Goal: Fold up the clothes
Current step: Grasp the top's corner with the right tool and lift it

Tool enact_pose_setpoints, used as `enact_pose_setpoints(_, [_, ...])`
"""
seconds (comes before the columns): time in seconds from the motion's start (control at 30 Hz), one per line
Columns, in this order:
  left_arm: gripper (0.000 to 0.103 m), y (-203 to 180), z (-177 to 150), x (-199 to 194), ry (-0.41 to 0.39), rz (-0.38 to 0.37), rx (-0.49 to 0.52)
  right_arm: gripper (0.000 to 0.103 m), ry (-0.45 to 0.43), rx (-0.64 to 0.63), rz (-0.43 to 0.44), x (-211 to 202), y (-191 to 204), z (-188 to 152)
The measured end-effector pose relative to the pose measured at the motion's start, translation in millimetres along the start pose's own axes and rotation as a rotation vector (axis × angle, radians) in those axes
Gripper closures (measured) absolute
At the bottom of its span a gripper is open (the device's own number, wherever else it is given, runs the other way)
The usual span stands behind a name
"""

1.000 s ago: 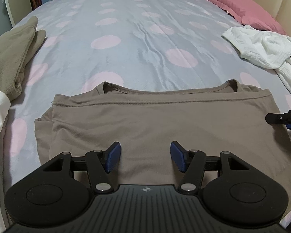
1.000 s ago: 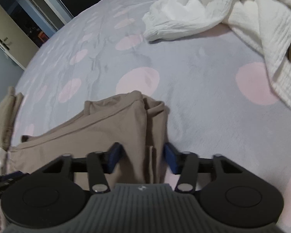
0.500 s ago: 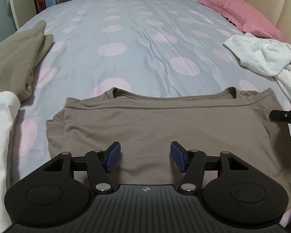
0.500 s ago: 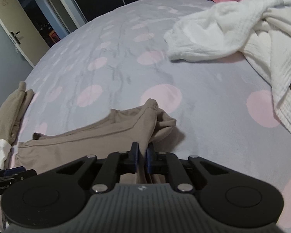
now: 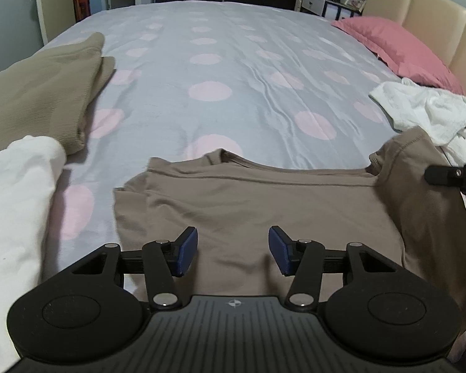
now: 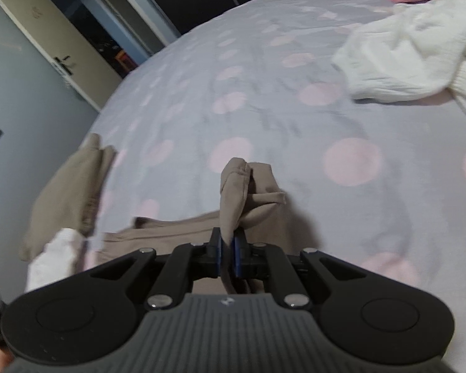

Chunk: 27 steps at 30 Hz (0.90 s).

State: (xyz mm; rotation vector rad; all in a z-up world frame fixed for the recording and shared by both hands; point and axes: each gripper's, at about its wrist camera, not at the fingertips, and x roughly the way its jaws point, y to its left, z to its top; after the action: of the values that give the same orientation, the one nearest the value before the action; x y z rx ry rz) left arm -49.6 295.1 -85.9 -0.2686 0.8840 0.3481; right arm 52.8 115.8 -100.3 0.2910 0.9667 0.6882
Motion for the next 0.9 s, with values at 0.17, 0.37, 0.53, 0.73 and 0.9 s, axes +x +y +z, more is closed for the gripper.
enact_pose_setpoints(0.17, [0.060,19.4,-3.6,-10.9,-0.016,-0.016,-0.030,0.095,0.032,0.025,0.093,12.9,36.2,4.6])
enact_pose_setpoints(0.37, [0.077,34.2,-3.6,-21.3,-0.035,-0.038,-0.045,0.095,0.072,0.022,0.174,40.6,88.5,2.3])
enact_pose_setpoints(0.53, [0.078,50.6,-3.5,-24.4,-0.044,-0.028,-0.086,0.095,0.126,0.024,0.224,73.8,123.4,-7.2])
enact_pose_setpoints(0.73, [0.078,69.2,-7.1,-24.1,-0.034,-0.001,-0.121,0.095,0.200,0.034,0.235,124.4,145.7,-20.5])
enact_pose_setpoints(0.9, [0.078,74.3,-10.0,-24.7,-0.031,0.012,-0.117,0.095,0.237,0.010,0.224,154.3,153.5,-28.7])
